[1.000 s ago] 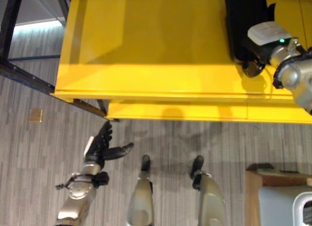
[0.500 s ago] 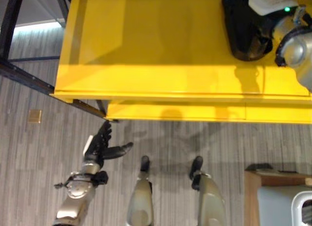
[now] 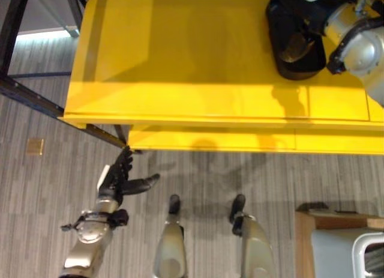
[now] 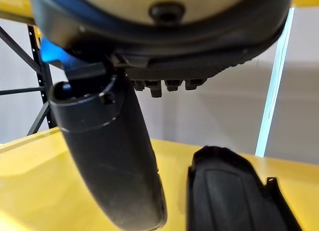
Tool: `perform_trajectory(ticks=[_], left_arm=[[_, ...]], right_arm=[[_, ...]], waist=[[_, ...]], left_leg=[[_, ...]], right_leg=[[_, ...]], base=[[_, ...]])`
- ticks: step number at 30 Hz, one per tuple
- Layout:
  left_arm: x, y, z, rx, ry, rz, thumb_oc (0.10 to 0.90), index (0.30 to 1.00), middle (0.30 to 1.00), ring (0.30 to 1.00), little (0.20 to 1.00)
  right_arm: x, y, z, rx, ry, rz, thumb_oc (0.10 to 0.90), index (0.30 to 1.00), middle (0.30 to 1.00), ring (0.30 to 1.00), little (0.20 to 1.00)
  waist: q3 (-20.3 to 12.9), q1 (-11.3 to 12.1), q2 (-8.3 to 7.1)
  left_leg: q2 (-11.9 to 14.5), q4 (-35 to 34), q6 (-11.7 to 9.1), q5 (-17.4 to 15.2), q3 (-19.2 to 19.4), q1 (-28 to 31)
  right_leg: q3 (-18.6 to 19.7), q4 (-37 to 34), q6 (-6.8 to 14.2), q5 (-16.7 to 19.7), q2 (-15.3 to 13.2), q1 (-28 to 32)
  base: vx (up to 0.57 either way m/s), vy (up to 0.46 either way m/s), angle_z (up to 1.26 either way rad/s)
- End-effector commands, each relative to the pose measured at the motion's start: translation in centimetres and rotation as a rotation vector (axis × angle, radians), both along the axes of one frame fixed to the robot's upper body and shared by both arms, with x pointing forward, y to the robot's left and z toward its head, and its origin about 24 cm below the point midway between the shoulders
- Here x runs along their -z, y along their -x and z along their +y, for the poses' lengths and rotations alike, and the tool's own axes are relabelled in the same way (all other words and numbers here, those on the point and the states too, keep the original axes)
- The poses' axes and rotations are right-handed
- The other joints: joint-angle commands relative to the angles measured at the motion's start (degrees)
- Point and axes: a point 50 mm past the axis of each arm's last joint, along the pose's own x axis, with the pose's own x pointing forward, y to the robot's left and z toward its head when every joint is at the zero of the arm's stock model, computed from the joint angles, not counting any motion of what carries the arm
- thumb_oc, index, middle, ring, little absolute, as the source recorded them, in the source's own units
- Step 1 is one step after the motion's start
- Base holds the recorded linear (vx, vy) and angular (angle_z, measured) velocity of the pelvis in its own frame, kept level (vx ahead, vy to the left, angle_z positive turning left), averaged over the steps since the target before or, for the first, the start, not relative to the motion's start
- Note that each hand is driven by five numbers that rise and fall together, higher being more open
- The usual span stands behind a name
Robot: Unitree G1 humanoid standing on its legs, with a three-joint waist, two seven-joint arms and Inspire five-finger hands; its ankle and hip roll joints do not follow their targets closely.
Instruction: Move parts from the plastic box to the shelf.
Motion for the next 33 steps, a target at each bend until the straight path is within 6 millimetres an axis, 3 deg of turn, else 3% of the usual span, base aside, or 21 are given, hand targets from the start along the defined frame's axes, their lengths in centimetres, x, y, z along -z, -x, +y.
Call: perform_trajectory(ticks=[1,7,9,10,11,12,13,18,25,33], left_arm=[[-2.1,0.5,1.3,-0.024,-0.066,-0.098,0.900,1.000,1.000,1.000,1.000],[-1.0,0.8,0.9,-0.031,-0.040,-0.061,0.900,1.000,1.000,1.000,1.000],[-0.8,0.9,0.9,-0.028,-0.043,-0.051,0.900,1.000,1.000,1.000,1.000],[-0.6,0.8,0.8,-0.022,-0.038,-0.043,0.900,1.000,1.000,1.000,1.000],[-0.6,0.8,0.8,-0.021,-0.040,-0.042,0.900,1.000,1.000,1.000,1.000],[-0.2,0.8,0.3,-0.014,-0.024,-0.033,0.900,1.000,1.000,1.000,1.000],[-0.2,0.8,0.3,-0.011,-0.028,-0.031,0.900,1.000,1.000,1.000,1.000],[0.5,1.0,-0.2,-0.003,-0.018,-0.009,0.900,1.000,1.000,1.000,1.000],[1.6,1.3,-0.9,0.011,-0.033,0.025,0.900,1.000,1.000,1.000,1.000],[1.9,1.1,-1.6,0.020,-0.067,0.032,0.900,1.000,1.000,1.000,1.000]], right_arm=[[-3.1,2.2,-0.3,-0.080,-0.109,-0.149,0.900,1.000,1.000,1.000,1.000],[2.7,2.6,-3.5,-0.179,-0.439,-0.035,0.900,1.000,1.000,1.000,1.000],[4.0,2.8,-4.1,-0.169,-0.460,-0.016,0.900,1.000,1.000,1.000,1.000],[6.0,2.9,-4.2,-0.183,-0.493,0.031,0.900,1.000,1.000,1.000,1.000],[6.0,3.0,-4.2,-0.181,-0.495,0.031,0.900,1.000,1.000,1.000,1.000],[9.6,3.3,-4.5,-0.209,-0.610,0.108,0.900,1.000,1.000,1.000,1.000],[9.7,3.4,-4.6,-0.206,-0.613,0.109,0.900,1.000,1.000,1.000,1.000],[16.3,5.0,-4.4,-0.240,-0.794,0.265,0.900,1.000,1.000,1.000,1.000],[21.5,7.7,-4.1,-0.243,-1.018,0.338,0.900,1.000,1.000,1.000,1.000],[24.9,8.8,-3.0,-0.229,-1.197,0.388,0.900,1.000,1.000,1.000,1.000]], waist=[[-5.2,-1.4,-2.68],[-7.0,-3.1,-2.51],[-7.3,-2.8,-2.82],[-7.8,-3.3,-2.69],[-7.8,-3.2,-2.75],[-8.7,-4.0,-2.48],[-8.8,-3.8,-2.59],[-11.0,-4.7,-2.12],[-13.8,-5.6,-2.05],[-15.1,-6.4,-2.17]], left_leg=[[0.8,3.5,1.4,-3.6,0.6,3.4],[0.6,2.5,1.9,-4.0,1.5,5.7],[0.5,2.2,2.0,-4.0,1.6,6.2],[0.3,1.8,2.3,-4.2,2.0,7.1],[0.3,1.8,2.3,-4.2,2.0,7.1],[-0.1,1.3,2.7,-4.5,2.5,8.1],[-0.1,1.2,2.8,-4.4,2.4,8.2],[-1.0,-0.5,3.6,-4.6,3.0,10.1],[-2.3,-2.1,4.6,-5.2,3.3,12.7],[-4.7,-1.5,6.4,-7.3,4.1,14.7]], right_leg=[[1.7,0.7,6.1,2.0,-2.9,1.4],[1.7,-1.7,6.8,2.9,-2.5,4.4],[1.6,-2.3,6.9,3.1,-2.5,5.1],[1.6,-3.1,7.2,3.3,-2.6,6.1],[1.6,-3.1,7.2,3.3,-2.6,6.1],[1.7,-4.1,7.5,3.8,-2.7,7.4],[1.7,-4.2,7.5,3.8,-2.7,7.5],[1.3,-6.6,8.4,4.7,-3.3,10.1],[0.6,-9.4,9.3,5.5,-4.3,13.8],[1.2,-10.8,10.7,8.2,-5.8,16.3]], base=[[0.02,0.028,-0.06],[0.04,0.030,-0.06],[0.03,0.041,-0.05],[0.03,0.032,-0.21],[0.06,0.084,-0.20],[0.03,0.054,-0.11],[0.05,0.073,0.00],[0.05,0.057,-0.08],[0.05,0.060,0.03],[0.02,0.083,0.02]])
